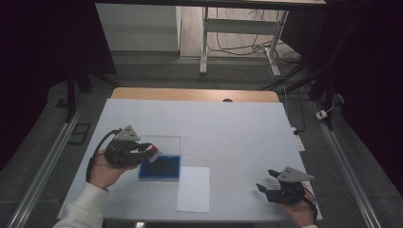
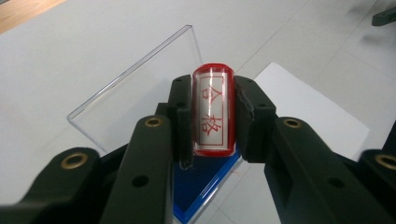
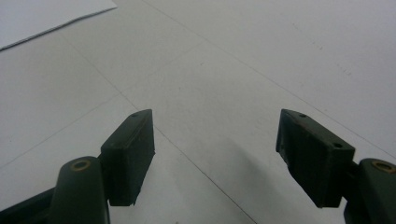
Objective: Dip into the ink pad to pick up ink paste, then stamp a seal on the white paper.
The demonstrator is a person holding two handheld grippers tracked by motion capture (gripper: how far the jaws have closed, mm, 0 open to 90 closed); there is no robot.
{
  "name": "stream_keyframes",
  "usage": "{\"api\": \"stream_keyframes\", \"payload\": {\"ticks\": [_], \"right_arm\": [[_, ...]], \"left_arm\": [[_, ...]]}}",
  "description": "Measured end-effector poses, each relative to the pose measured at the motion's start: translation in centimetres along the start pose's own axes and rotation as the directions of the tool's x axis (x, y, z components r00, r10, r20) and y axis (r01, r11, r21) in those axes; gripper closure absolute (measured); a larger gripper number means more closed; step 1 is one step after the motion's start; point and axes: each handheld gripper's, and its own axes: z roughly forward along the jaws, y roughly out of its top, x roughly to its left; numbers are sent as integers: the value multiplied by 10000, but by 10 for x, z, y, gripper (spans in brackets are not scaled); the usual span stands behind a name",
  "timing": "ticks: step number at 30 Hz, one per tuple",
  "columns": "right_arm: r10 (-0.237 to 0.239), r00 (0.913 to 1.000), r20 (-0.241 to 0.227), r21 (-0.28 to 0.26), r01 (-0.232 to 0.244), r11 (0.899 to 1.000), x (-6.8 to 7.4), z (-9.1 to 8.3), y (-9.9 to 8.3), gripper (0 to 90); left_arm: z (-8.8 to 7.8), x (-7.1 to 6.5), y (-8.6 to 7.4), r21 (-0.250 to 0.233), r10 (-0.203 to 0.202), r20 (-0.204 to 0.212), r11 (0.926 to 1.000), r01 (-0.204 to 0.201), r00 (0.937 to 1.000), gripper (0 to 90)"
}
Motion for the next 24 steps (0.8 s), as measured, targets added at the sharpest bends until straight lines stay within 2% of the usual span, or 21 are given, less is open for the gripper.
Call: {"api": "stream_keyframes", "payload": {"ticks": [13,24], "right_arm": [[-13,10000,3,10,13,10000,0,-1,0,276],[2,10000,35,-70,-2,10000,0,-3,-1,278]], "left_arm": [[7,-7,5,125,196,172,9997,-198,9997,699],[22,-16,10,299,442,511,9985,-458,9977,699]]}}
